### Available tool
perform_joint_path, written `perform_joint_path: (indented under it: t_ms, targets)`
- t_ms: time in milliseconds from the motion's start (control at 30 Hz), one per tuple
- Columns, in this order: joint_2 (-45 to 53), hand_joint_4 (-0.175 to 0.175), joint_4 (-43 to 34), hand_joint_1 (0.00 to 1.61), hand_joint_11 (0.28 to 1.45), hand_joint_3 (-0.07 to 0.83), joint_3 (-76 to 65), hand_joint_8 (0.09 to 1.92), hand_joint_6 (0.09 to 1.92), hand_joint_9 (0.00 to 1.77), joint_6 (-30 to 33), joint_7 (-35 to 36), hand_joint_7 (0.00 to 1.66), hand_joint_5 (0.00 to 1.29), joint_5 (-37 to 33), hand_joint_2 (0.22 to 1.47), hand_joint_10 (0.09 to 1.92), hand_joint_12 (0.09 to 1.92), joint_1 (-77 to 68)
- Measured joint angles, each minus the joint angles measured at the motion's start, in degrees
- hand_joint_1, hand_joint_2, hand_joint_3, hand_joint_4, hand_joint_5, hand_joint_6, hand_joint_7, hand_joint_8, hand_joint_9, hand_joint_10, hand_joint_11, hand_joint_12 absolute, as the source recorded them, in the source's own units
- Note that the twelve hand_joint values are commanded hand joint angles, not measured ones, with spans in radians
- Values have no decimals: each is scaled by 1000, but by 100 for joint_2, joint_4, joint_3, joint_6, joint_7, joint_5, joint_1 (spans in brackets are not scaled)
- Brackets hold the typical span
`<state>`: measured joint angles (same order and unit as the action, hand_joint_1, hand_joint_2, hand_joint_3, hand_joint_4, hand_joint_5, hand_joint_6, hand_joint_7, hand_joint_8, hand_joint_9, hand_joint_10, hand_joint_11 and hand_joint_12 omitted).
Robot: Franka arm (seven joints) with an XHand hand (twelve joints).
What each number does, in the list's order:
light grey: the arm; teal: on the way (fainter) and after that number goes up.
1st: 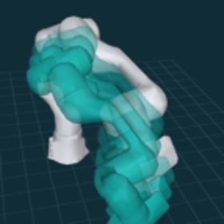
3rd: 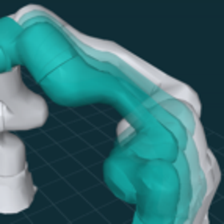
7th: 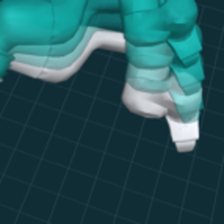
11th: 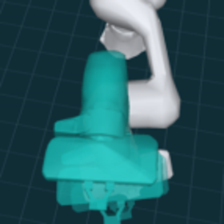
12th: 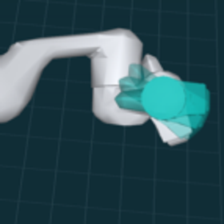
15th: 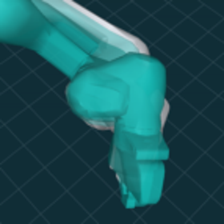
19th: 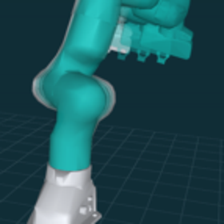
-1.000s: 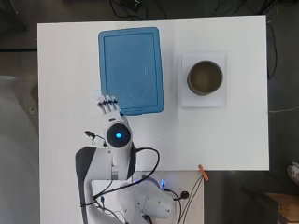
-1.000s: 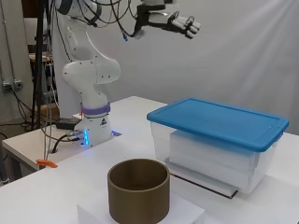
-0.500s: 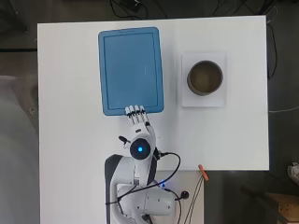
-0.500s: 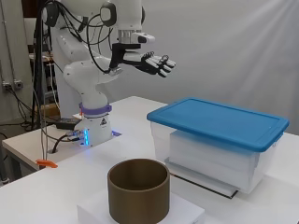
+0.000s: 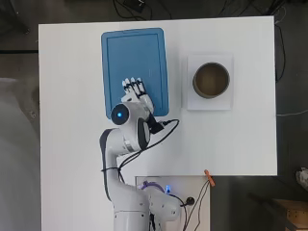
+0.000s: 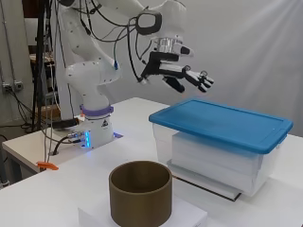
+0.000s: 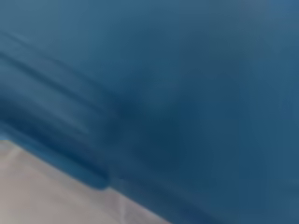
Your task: Teleoperate dual arm-hand system to remove items from a box
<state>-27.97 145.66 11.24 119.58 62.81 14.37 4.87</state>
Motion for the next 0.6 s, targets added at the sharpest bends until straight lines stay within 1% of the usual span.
perform_joint_path:
  t_ms: [100, 233, 300, 400, 433, 500, 600]
  targets:
    - [-253, -21, 202, 184, 378, -12, -18, 87, 87, 172, -100, 178, 0, 0, -231, 785, 87, 87, -107]
    - [-683, -20, 694, 260, 378, -16, -280, 87, 87, 165, -236, 492, 0, 0, -510, 765, 87, 87, -223]
    - [-990, -21, 1018, 272, 381, -17, -410, 87, 87, 165, -105, 568, 0, 0, -521, 755, 87, 87, -278]
    - [-1586, -26, 1599, 287, 381, -17, -516, 87, 87, 160, 117, 547, 0, 0, -326, 745, 87, 87, -363]
    - [-1694, -28, 1690, 292, 380, -15, -521, 87, 87, 157, 163, 545, 0, 0, -271, 745, 87, 87, -384]
    - [-1721, -32, 1730, 301, 378, -12, -452, 87, 87, 153, 219, 568, 0, 0, -283, 747, 87, 87, -421]
    - [-1435, -32, 1707, 315, 374, -7, -110, 87, 87, 142, 377, 447, 0, 0, -270, 754, 87, 87, -474]
